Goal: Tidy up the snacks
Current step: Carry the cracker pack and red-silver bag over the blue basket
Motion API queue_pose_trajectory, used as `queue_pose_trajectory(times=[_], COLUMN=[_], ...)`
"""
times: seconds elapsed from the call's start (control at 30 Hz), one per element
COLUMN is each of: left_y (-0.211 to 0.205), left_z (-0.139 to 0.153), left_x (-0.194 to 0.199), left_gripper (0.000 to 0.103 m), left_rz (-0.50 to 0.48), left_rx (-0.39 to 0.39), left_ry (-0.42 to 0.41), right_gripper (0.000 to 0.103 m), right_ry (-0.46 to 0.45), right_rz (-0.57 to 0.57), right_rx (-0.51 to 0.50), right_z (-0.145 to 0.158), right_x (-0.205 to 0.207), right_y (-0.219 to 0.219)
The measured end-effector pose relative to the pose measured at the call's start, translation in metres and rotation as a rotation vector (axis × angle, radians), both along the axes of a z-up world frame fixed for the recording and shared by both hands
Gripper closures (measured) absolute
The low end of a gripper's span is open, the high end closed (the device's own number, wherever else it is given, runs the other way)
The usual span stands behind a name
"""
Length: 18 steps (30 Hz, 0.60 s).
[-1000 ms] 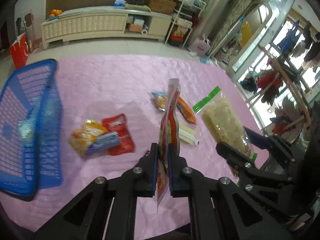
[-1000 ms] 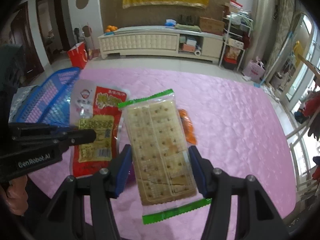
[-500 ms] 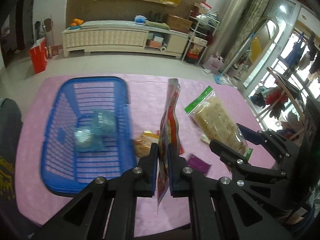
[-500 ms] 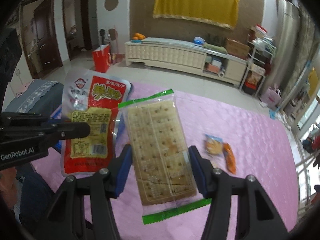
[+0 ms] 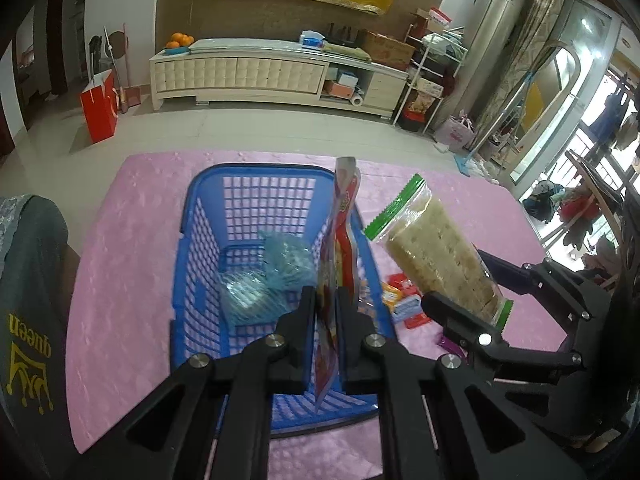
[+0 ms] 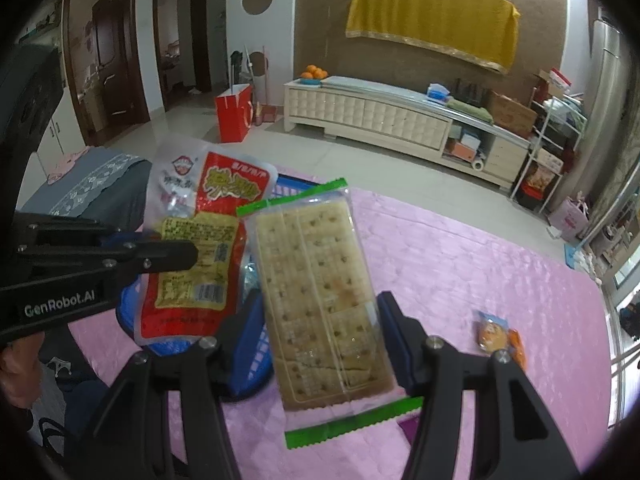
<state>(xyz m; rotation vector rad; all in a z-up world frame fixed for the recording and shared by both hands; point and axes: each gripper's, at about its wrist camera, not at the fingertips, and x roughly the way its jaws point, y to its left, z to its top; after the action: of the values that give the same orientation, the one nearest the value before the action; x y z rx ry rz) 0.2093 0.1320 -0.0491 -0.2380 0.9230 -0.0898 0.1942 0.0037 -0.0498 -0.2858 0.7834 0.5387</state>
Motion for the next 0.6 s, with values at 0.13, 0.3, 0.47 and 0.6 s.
queue_pose_trajectory(times=[0.13,0.3,0.47,0.6], left_y=[0.016,0.029,0.034,0.041], left_z=[-0.009,-0.019,-0.030,-0.036], left_x=[0.015,0.036,0.056,0.073], left_gripper=[0.095,0.095,0.095,0.095], left_rz=[0.012,0.011,0.006,0.008], left_rx=[-0.001,-0.006,0.010,0.046], left_ry=[0.018,0.039,0.053,0.053], right_gripper=[0.042,0.042,0.042,0.042], right_ry=[0.010,0.022,0.039,0.043], right_rz=[0.018,0.026,0.031,0.027], right_rx=[-0.015,-0.027,-0.028,-0.033], right_z=[-0.008,-0.015,-0.025,-0.030], right_x=[0.005,0.018,0.032,0.037], right_y=[0.016,0.031,0.040,0.046])
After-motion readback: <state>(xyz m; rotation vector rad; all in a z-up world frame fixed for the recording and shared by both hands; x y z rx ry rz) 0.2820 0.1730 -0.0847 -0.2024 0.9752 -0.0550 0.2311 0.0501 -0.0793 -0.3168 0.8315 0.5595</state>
